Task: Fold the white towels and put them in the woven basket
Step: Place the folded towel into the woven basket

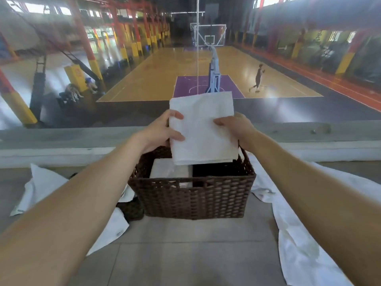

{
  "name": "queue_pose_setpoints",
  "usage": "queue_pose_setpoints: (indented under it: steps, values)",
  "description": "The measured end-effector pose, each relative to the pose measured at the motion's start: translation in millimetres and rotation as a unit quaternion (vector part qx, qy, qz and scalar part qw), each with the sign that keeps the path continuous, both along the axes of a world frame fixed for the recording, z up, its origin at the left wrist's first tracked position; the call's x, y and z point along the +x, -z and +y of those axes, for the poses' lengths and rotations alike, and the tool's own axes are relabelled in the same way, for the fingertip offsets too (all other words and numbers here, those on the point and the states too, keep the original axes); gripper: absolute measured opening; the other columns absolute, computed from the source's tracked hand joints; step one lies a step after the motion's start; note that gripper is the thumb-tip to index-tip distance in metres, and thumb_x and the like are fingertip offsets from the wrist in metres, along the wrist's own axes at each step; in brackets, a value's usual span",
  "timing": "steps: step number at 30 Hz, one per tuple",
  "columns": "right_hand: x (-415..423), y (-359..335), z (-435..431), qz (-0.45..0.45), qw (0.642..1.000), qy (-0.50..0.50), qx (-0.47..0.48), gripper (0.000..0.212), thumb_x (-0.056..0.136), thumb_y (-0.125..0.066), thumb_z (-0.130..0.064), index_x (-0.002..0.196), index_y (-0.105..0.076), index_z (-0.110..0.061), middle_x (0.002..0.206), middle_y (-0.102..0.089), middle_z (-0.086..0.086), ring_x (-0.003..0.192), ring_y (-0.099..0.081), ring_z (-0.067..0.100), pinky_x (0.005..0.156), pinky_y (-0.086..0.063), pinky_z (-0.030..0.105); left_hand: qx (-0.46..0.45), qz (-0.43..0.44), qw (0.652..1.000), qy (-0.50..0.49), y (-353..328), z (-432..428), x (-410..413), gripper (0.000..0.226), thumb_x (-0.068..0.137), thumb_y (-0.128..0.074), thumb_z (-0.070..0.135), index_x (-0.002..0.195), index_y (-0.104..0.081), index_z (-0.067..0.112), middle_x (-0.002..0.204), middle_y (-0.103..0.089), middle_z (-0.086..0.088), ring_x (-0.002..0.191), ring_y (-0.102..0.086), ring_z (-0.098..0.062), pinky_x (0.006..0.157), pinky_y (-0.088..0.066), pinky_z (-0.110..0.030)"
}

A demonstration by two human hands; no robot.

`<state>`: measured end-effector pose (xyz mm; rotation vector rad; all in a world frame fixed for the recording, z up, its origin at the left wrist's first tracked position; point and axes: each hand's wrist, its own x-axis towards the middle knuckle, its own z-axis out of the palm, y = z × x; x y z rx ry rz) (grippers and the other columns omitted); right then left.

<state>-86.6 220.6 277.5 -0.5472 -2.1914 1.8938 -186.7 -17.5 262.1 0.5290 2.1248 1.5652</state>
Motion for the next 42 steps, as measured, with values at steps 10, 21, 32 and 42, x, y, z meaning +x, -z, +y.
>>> queue_pose_setpoints:
  steps: [10, 21, 32, 42]
  values:
    - [-113.5, 156.4, 60.5, -0.305, 0.93, -0.039, 0.2, 0.041, 0.104, -0.05, -0.006, 0.144, -0.054, 0.003, 0.142, -0.058, 0.023, 0.133, -0.057, 0.039, 0.098, -0.05, 0.035, -0.243, -0.108, 0.959, 0.099, 155.0, 81.0, -105.8, 0.079, 0.073, -0.086, -0.014, 0.131, -0.052, 0.028, 0.107, -0.05, -0.015, 0.086, -0.065, -0.026, 0.079, -0.067, -0.042]
    - [-144.2, 209.6, 55.6, -0.465, 0.862, -0.094, 0.178, 0.042, 0.11, -0.038, -0.003, 0.148, -0.051, 0.009, 0.148, -0.055, 0.025, 0.127, -0.054, 0.036, 0.103, -0.04, 0.039, -0.444, -0.086, 0.875, 0.173, 227.1, 130.9, -114.0, 0.092, 0.072, -0.095, 0.007, 0.144, -0.04, 0.021, 0.125, -0.059, -0.004, 0.105, -0.065, -0.027, 0.074, -0.055, -0.034]
    - [-145.3, 251.7, 46.9, -0.38, 0.71, -0.157, 0.572, 0.099, 0.1, -0.066, -0.031, 0.167, 0.001, -0.002, 0.171, -0.013, 0.027, 0.158, -0.022, 0.043, 0.125, -0.034, 0.048, -0.565, 0.34, 0.71, 0.248, 266.6, 134.1, -100.4, 0.139, 0.064, -0.071, 0.092, 0.168, -0.018, 0.017, 0.165, -0.025, -0.019, 0.151, -0.025, -0.038, 0.125, -0.023, -0.048]
    - [-174.7, 289.8, 79.9, -0.36, 0.677, -0.298, 0.568, 0.116, 0.084, -0.069, -0.071, 0.167, -0.011, -0.015, 0.17, -0.01, 0.021, 0.159, -0.01, 0.042, 0.13, -0.013, 0.054, -0.563, 0.255, 0.744, 0.253, 285.8, 144.5, -123.3, 0.147, 0.057, -0.067, 0.098, 0.171, -0.009, 0.024, 0.173, -0.014, -0.022, 0.162, -0.011, -0.042, 0.132, -0.009, -0.054]
